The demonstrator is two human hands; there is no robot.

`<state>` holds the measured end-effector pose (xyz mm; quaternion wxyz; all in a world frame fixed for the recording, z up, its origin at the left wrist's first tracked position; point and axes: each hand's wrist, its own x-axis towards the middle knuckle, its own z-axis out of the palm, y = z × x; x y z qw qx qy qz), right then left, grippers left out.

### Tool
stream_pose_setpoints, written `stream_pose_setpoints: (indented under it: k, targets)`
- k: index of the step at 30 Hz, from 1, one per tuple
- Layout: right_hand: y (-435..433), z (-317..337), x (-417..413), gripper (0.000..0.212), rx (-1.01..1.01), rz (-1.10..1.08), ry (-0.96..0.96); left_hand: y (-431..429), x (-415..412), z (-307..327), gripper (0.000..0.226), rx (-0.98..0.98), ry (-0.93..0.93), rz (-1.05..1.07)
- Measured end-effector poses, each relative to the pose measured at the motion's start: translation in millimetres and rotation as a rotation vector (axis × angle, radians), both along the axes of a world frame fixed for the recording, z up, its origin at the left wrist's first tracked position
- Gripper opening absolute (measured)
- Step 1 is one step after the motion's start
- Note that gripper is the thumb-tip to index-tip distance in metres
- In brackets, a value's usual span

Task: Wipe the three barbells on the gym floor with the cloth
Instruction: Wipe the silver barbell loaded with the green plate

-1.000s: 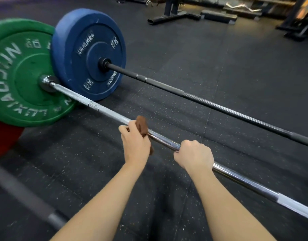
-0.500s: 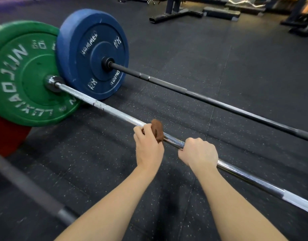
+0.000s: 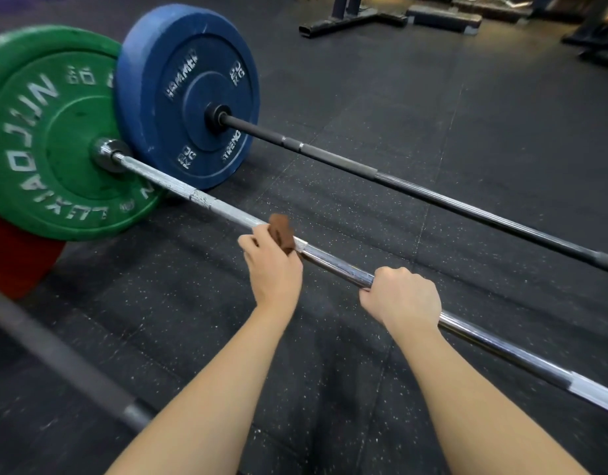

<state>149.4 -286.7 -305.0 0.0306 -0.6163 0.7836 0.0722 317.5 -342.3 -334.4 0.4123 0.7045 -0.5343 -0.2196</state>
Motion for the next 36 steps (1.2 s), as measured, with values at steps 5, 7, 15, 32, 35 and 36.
stream_pose_setpoints:
  k: [5, 7, 15, 32, 35, 36]
  targets:
    - [-1, -1, 0, 0.030, -0.010, -0.002, 0.003, -2, 3, -4, 0.038, -0.018, -0.004, 0.012]
    - [0, -2, 0, 0.029, -0.015, -0.001, 0.003, 5, -3, -5, 0.039, -0.039, -0.042, -0.025]
    - [-1, 0, 1, 0.026, -0.016, -0.022, 0.015, 32, -33, -9, 0.048, -0.055, -0.164, -0.177]
    - [2, -9, 0, 0.028, -0.079, -0.009, 0.061, -7, 10, -7, 0.036, 0.010, 0.016, -0.001]
    - [2, -9, 1, 0.026, -0.089, -0.015, 0.085, -1, 7, -5, 0.040, 0.019, -0.039, -0.037]
    - [3, -10, 1, 0.026, -0.089, -0.020, 0.087, 1, 5, -5, 0.042, 0.019, -0.053, -0.055]
